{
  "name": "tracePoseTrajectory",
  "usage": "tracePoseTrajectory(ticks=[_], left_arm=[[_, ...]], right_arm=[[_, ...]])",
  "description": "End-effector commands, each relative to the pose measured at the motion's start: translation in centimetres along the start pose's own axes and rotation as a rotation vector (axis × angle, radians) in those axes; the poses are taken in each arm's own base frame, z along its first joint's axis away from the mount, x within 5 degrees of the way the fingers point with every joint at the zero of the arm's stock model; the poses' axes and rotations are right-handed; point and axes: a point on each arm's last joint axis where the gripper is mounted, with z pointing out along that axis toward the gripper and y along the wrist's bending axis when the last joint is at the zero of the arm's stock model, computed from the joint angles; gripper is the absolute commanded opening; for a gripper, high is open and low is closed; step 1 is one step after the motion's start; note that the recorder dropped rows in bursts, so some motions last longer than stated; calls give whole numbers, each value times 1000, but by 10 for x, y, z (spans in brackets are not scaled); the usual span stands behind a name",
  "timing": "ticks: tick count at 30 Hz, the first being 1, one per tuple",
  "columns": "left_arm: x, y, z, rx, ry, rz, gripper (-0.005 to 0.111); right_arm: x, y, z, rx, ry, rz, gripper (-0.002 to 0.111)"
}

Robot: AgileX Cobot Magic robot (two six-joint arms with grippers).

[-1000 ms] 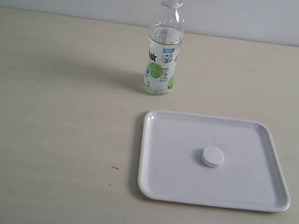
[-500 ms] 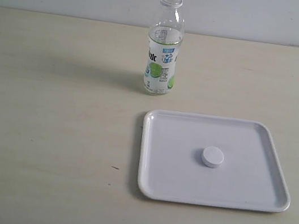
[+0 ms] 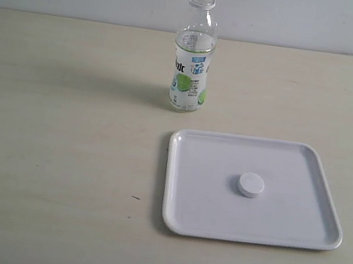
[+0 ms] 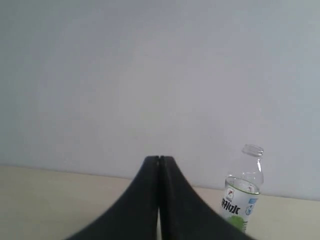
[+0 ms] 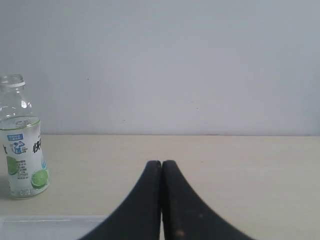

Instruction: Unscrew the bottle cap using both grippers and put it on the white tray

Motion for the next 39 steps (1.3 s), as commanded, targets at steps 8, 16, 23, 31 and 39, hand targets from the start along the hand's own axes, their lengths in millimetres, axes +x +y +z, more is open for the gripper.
tracePoseTrajectory(ticks=[8, 16, 23, 31, 39], left_arm=[[0, -5, -1, 54, -14, -10, 0], [-4, -10, -1, 120, -56, -48, 0], [-6, 10, -1, -102, -79, -126, 0], [12, 19, -3, -214, 110, -80, 0], [13, 20, -4, -213, 138, 41, 0]], right_arm=[[1, 0, 0, 7, -2, 0, 0], [1, 0, 0, 7, -2, 0, 0], [1, 0, 0, 7, -2, 0, 0], [1, 0, 0, 7, -2, 0, 0], [1, 0, 0, 7, -2, 0, 0]])
